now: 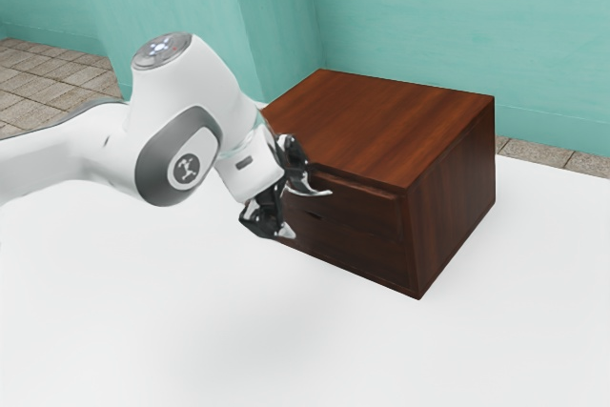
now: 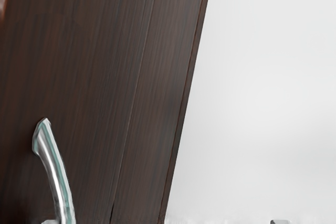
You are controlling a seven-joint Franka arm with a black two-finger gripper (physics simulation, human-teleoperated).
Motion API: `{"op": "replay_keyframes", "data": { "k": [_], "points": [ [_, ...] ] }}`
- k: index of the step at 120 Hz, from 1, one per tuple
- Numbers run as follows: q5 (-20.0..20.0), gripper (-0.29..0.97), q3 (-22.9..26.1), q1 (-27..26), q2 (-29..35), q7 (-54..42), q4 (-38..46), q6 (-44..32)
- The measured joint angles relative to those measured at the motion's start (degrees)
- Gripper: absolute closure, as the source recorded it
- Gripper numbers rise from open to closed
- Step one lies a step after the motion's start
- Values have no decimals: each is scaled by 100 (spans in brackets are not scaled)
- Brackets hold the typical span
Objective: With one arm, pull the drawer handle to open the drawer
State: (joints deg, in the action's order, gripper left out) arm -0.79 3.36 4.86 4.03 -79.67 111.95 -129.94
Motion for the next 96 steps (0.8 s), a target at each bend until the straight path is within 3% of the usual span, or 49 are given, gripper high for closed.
{"op": "replay_keyframes", "data": {
  "k": [16,25,52,96],
  "points": [
    [2,34,-19,64,151,27,165,10],
    [1,32,-15,68,207,49,234,6],
    [-8,51,-1,113,564,108,533,16],
    [-11,52,20,113,1213,213,1139,-14]
  ]
}}
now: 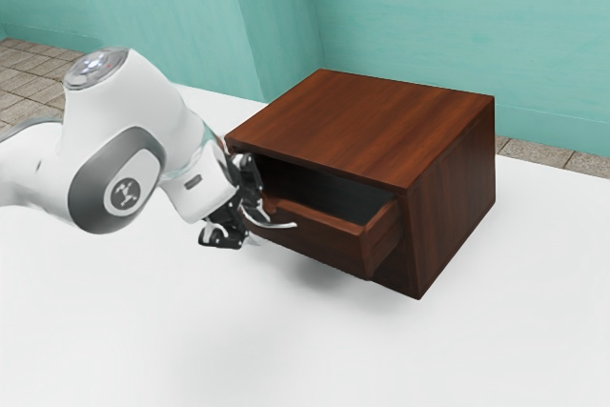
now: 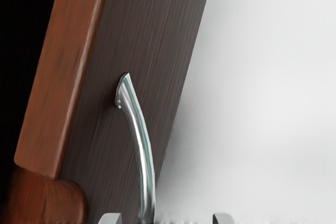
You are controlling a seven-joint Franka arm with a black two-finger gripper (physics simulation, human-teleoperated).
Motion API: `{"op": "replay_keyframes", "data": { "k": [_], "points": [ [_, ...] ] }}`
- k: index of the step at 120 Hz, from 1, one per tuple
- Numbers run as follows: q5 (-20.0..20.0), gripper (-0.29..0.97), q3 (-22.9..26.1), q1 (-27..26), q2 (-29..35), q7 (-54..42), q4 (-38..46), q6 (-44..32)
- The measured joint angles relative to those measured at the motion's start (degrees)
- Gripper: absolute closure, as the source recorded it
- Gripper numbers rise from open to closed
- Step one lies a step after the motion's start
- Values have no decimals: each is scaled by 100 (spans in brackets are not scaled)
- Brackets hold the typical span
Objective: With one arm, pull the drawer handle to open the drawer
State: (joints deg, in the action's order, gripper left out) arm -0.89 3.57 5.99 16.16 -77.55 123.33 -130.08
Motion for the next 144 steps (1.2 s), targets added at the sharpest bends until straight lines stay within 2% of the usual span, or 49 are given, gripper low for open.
{"op": "replay_keyframes", "data": {
  "k": [51,144],
  "points": [
    [0,51,4,-6,991,100,969,-1],
    [1,52,4,-46,1995,260,1834,11]
  ]
}}
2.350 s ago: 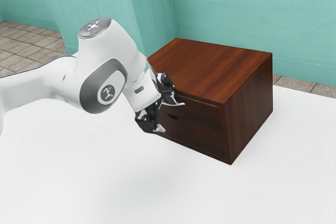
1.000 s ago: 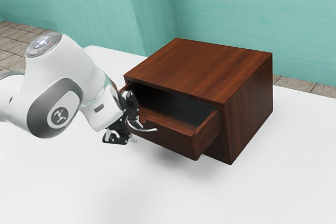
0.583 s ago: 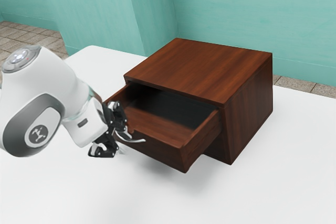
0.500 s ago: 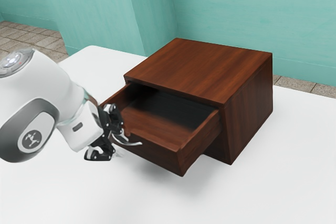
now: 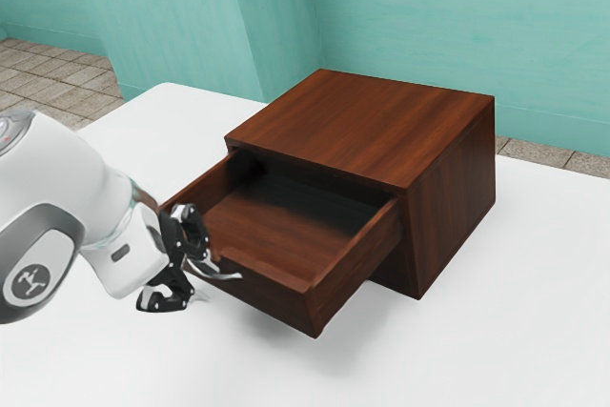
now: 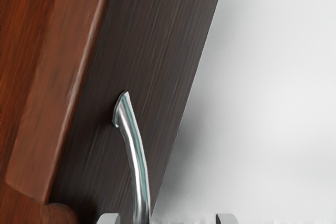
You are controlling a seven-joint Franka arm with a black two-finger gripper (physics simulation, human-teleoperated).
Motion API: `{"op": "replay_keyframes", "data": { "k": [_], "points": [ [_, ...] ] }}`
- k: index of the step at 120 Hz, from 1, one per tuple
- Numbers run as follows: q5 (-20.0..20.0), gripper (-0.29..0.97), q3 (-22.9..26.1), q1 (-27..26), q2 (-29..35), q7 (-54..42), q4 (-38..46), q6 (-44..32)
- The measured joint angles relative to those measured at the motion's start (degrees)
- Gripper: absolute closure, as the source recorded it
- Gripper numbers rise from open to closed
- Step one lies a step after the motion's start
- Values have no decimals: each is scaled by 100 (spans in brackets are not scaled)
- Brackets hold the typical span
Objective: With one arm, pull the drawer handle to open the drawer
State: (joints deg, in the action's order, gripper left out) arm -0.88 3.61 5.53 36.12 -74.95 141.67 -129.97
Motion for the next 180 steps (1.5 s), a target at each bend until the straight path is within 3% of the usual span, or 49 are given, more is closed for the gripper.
{"op": "replay_keyframes", "data": {
  "k": [84,101,152,170,180],
  "points": [
    [4,66,-35,-1,226,129,76,-85],
    [-23,55,-36,0,237,136,40,-52],
    [-37,49,31,-20,601,182,-123,234],
    [-62,27,32,-41,633,241,-256,379],
    [-227,18,37,-54,449,277,-732,543]
  ]
}}
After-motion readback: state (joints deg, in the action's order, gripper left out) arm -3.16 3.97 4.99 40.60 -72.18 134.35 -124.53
